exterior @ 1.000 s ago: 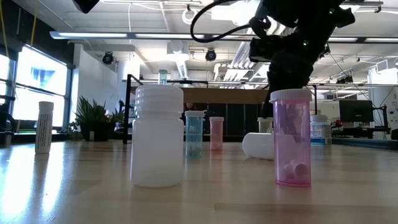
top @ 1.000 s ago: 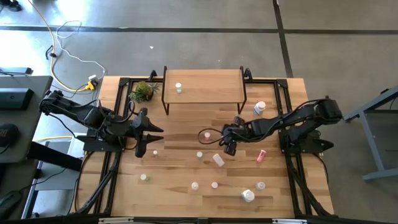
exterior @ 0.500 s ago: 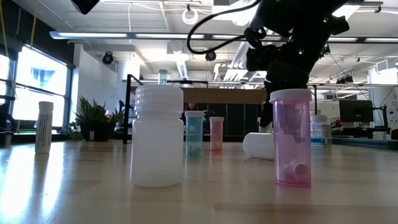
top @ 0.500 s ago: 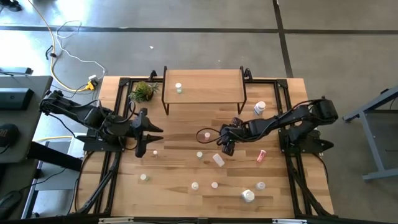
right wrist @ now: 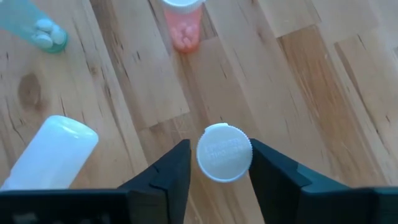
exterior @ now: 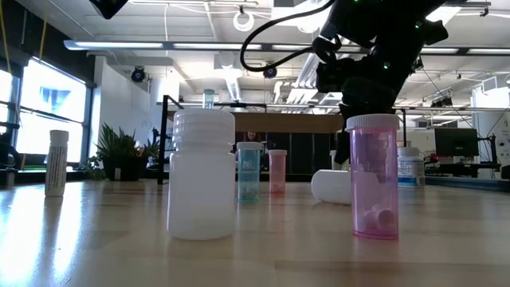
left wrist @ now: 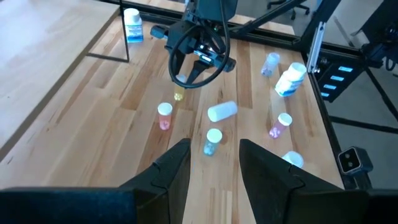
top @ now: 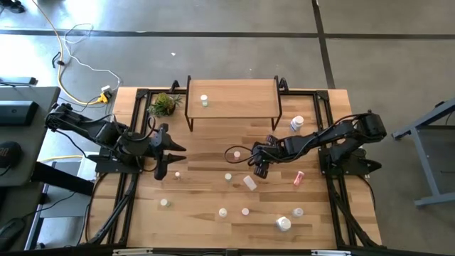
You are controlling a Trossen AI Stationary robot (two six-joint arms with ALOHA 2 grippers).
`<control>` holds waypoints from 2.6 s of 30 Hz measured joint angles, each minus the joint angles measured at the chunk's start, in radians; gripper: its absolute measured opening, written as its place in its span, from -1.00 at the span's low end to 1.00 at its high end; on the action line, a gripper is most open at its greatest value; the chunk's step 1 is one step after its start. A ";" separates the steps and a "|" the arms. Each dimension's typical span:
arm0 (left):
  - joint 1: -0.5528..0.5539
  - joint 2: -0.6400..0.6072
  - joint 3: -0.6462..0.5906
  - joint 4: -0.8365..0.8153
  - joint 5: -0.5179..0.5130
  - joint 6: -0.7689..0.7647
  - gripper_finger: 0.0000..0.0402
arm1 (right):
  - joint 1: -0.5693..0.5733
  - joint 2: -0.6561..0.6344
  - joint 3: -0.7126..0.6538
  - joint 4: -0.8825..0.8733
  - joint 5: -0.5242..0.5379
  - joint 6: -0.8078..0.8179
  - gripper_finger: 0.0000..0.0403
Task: Pick and place medicine bottles onto shelf by color
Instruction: Put the yellow pill bottle on the shelf
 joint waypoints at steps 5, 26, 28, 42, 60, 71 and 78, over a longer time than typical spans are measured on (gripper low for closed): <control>0.000 0.000 0.000 0.000 0.000 0.000 -0.36 | 0.000 0.000 0.000 0.000 -0.001 0.000 -0.44; 0.000 0.000 0.000 0.000 0.000 0.000 -0.36 | -0.009 0.000 0.194 -0.114 -0.035 0.053 -0.48; 0.001 0.000 0.000 0.000 0.000 0.000 -0.36 | -0.023 0.000 0.253 -0.159 -0.037 0.048 -0.48; 0.133 0.000 0.000 0.001 0.000 0.000 -0.36 | -0.202 0.000 0.578 -0.381 -0.034 -0.085 -0.48; 0.261 0.000 0.000 0.001 0.038 -0.001 -0.36 | -0.544 -0.001 0.848 -0.553 -0.045 -0.293 -0.48; 0.293 0.000 0.000 0.002 0.038 -0.002 -0.36 | -0.749 0.012 0.850 -0.641 -0.080 -0.314 -0.49; 0.313 0.000 0.000 0.006 0.038 -0.004 -0.36 | -0.815 0.075 0.850 -0.635 -0.178 -0.340 -0.49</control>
